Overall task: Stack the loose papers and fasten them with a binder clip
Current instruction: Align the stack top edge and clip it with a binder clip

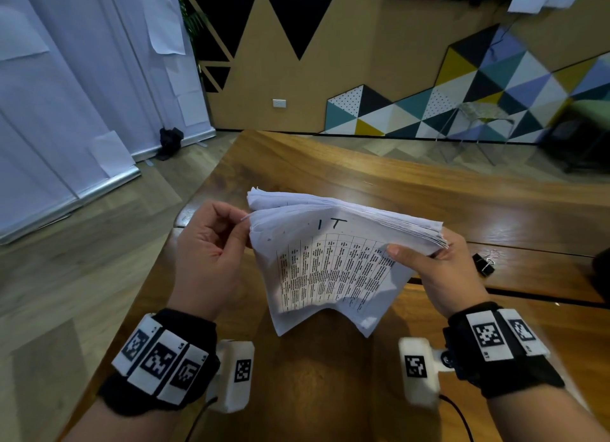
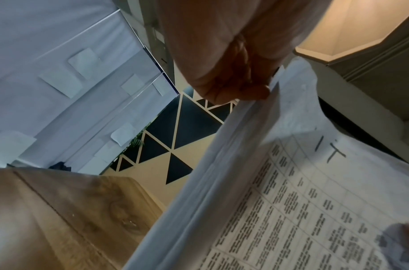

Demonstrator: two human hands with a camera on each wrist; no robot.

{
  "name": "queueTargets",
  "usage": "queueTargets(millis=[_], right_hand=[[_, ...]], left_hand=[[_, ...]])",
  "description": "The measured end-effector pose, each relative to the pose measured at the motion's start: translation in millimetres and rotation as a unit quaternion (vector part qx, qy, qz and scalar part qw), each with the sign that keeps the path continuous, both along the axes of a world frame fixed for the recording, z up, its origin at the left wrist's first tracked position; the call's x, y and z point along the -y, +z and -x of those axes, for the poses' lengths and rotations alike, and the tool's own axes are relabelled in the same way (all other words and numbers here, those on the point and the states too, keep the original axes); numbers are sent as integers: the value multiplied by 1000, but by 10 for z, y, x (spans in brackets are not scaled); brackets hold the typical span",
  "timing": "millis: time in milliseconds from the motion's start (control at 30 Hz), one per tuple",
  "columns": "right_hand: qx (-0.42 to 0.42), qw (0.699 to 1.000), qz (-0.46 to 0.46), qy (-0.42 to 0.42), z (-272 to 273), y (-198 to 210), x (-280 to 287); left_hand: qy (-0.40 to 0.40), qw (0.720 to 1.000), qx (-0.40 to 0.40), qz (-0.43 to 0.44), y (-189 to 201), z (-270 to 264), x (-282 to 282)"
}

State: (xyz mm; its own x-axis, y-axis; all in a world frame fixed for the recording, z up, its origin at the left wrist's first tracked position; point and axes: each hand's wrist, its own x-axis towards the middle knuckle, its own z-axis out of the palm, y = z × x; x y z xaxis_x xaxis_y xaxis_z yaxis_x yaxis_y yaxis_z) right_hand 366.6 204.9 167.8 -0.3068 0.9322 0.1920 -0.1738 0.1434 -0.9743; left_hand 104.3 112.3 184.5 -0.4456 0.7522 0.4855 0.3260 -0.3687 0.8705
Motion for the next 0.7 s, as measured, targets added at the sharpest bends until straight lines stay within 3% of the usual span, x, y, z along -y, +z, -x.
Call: queueTargets(millis=[333, 567, 633, 700], right_hand=[[6, 998, 6, 58, 6, 68, -23], [34, 999, 10, 16, 69, 119, 13], [29, 1000, 1, -6, 89, 107, 17], [26, 1000, -4, -13, 119, 95, 24]], left_hand=[[-120, 992, 40, 15, 24, 129, -100], [-41, 997, 59, 12, -27, 25, -129], [-71, 992, 101, -5, -112, -24, -62], [-68, 994, 75, 31, -180, -113, 0]])
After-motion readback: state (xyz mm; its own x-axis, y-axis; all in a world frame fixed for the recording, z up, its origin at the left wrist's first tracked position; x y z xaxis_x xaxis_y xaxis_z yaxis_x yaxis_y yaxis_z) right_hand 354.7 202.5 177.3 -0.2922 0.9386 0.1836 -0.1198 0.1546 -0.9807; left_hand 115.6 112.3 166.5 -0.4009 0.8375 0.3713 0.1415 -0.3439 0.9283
